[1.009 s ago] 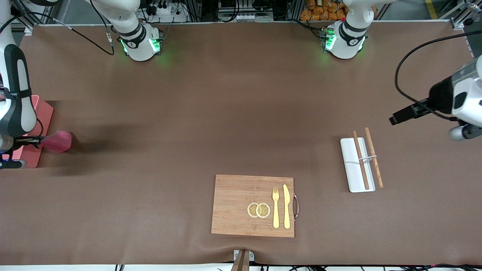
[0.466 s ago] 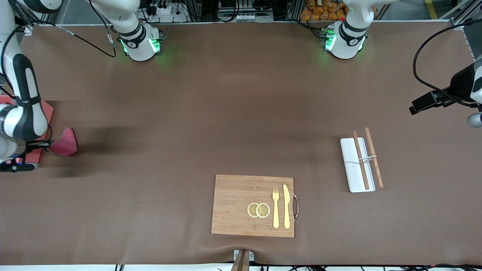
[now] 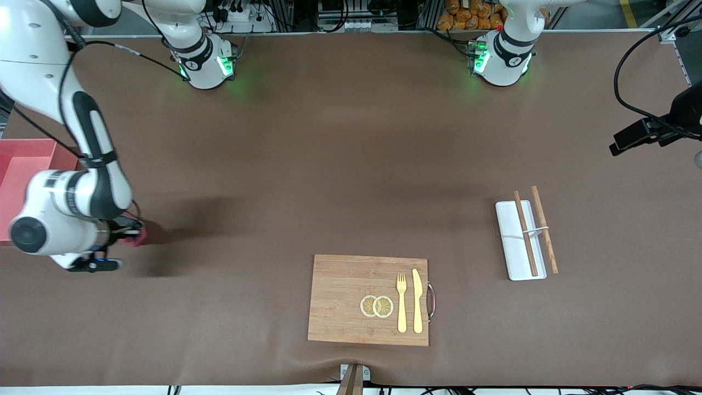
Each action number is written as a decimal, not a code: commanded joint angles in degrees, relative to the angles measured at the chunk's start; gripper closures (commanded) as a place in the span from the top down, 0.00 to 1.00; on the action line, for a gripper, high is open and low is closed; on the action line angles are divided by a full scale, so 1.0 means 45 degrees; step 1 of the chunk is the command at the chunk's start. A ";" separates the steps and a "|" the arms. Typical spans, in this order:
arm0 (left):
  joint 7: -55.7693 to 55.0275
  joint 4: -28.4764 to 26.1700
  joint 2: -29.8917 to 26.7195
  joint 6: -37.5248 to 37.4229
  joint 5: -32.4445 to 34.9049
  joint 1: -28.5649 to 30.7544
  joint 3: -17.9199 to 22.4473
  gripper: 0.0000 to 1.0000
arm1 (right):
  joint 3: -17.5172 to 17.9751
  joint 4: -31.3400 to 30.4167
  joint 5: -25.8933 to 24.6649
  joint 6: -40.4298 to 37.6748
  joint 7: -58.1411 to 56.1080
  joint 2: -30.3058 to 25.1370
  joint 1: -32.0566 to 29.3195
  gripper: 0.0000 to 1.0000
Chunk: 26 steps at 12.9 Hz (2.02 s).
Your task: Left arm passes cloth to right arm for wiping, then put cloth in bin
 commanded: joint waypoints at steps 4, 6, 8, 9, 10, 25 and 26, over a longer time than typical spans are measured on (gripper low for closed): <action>0.0036 -0.0328 -0.0413 0.0262 0.0252 -0.0035 -0.0189 1.00 | -0.0121 0.0158 0.2375 -0.0188 0.2722 -0.0129 0.2440 0.00; 0.0152 -0.0250 -0.0413 0.0281 0.0232 -0.0035 -0.0189 1.00 | -0.0102 0.0333 0.3018 -0.0207 0.4052 -0.0305 0.3377 0.00; 0.0153 -0.0249 -0.0257 0.0514 0.0212 -0.0074 -0.0189 1.00 | -0.0083 0.0412 0.3759 -0.0227 0.4971 -0.0422 0.4121 0.00; 0.0153 -0.0269 -0.0198 0.0574 0.0213 -0.0132 -0.0189 1.00 | -0.0082 0.0489 0.4112 -0.0343 0.5207 -0.0751 0.4337 0.00; 0.0153 -0.0288 -0.0159 0.0593 0.0213 -0.0152 -0.0189 1.00 | -0.0082 0.0529 0.4192 -0.0750 0.5229 -0.1064 0.4436 0.00; 0.0212 -0.0191 -0.0276 0.0535 0.0232 -0.0055 -0.0306 1.00 | -0.0395 0.3125 0.1327 -0.7610 -0.5167 -0.5110 -0.2372 0.00; 0.0193 -0.0191 -0.0276 0.0535 0.0232 -0.0094 -0.0306 1.00 | -0.0376 0.3185 0.0761 -0.7552 -0.6167 -0.5052 -0.3017 0.00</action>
